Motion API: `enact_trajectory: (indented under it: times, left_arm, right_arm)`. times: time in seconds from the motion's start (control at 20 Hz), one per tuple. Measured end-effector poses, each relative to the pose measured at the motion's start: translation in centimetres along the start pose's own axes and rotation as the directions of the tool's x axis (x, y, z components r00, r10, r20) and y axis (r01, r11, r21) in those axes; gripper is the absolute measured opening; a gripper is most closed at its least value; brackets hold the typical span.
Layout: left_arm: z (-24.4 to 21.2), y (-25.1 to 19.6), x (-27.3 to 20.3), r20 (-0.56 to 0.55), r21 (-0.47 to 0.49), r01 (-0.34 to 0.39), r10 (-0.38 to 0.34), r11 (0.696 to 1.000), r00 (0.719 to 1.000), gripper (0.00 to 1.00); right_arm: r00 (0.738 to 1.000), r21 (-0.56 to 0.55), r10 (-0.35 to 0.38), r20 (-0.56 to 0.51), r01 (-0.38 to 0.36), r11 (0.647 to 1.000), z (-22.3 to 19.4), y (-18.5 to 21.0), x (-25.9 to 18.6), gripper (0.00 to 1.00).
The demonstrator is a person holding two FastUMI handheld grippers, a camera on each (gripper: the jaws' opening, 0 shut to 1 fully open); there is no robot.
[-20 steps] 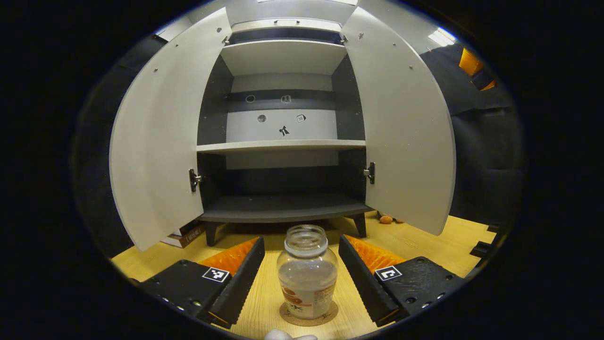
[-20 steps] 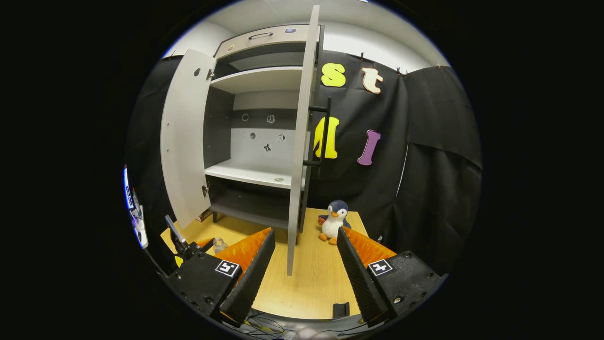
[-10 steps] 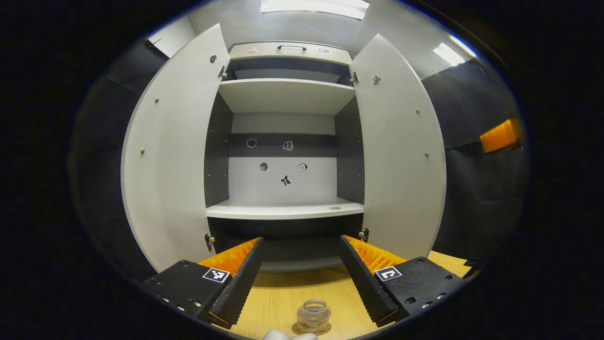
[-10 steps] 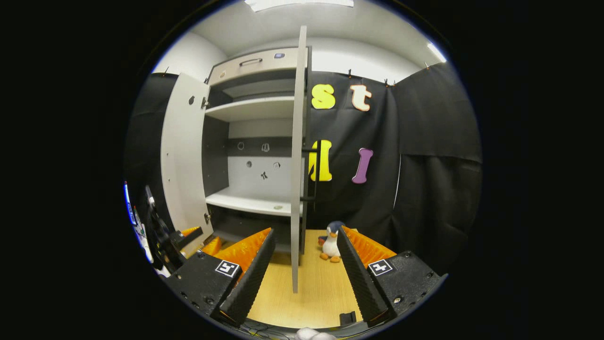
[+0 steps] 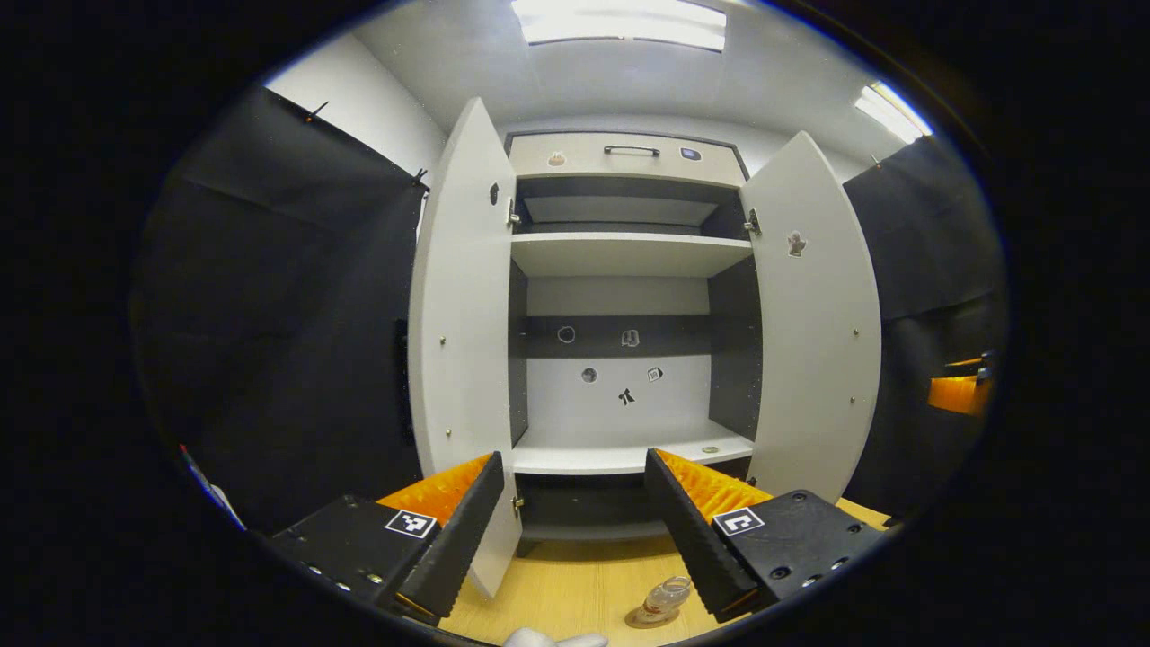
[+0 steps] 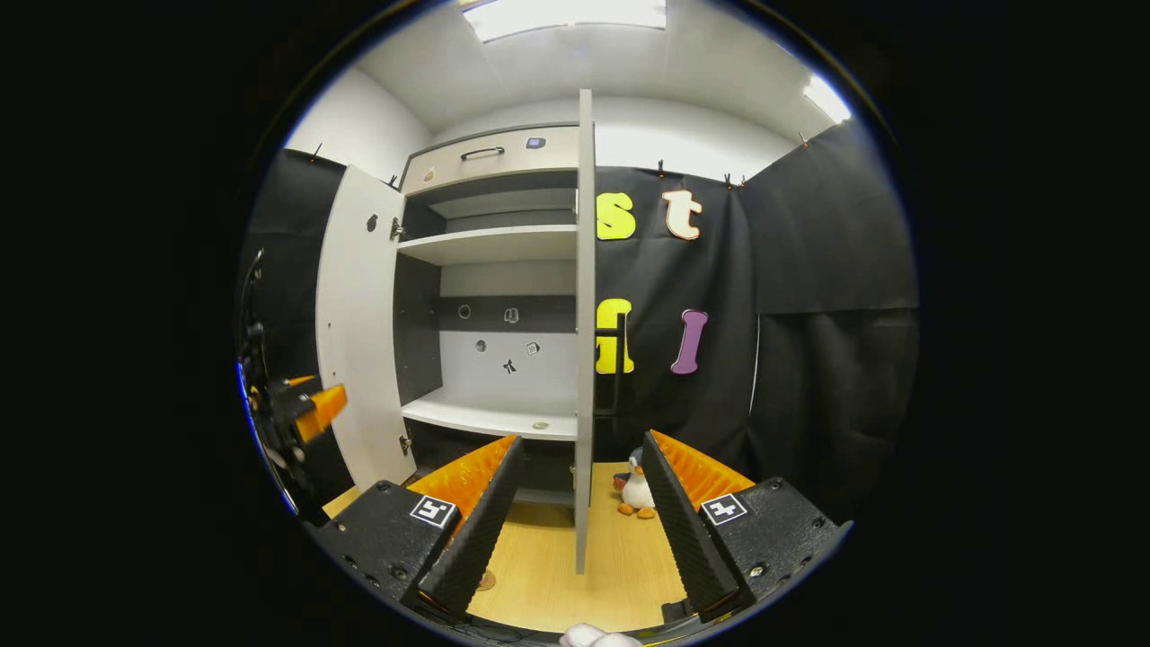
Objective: Grasp the bottle in the cabinet with the left hand and place it on the coaster, then close the right door with the right hand and the left door with the left hand.
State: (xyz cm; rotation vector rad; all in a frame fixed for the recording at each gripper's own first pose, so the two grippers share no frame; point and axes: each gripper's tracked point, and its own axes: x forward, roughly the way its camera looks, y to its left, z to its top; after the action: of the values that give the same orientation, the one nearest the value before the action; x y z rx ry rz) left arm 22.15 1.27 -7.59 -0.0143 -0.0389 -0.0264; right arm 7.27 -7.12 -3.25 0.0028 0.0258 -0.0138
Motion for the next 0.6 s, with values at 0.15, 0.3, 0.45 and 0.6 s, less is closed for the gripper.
enact_trajectory:
  times: [0.15,0.3,0.45,0.6]
  left_arm:
    - [-0.7,2.3,-2.7,-0.04,0.015,-0.028,0.029,0.999,0.999,0.96]
    - [-1.8,4.0,-5.3,-0.08,0.033,-0.042,0.044,0.999,0.996,0.96]
    - [-3.0,4.6,-7.3,-0.118,0.008,-0.032,0.032,0.999,0.992,0.96]
    - [-3.0,5.2,-8.4,-0.122,0.017,-0.043,0.045,0.999,0.992,0.96]
  right_arm:
    - [1.0,0.011,-0.002,-0.004,0.002,1.0,-0.3,1.0,-0.9,0.82]
    - [1.0,0.013,-0.017,-0.012,0.017,1.0,-0.3,1.1,-1.4,0.82]
    - [0.998,0.012,-0.06,-0.009,0.06,0.998,0.9,-0.7,-0.9,0.82]
    - [0.993,0.03,-0.119,-0.007,0.12,0.992,2.6,-4.6,0.8,0.82]
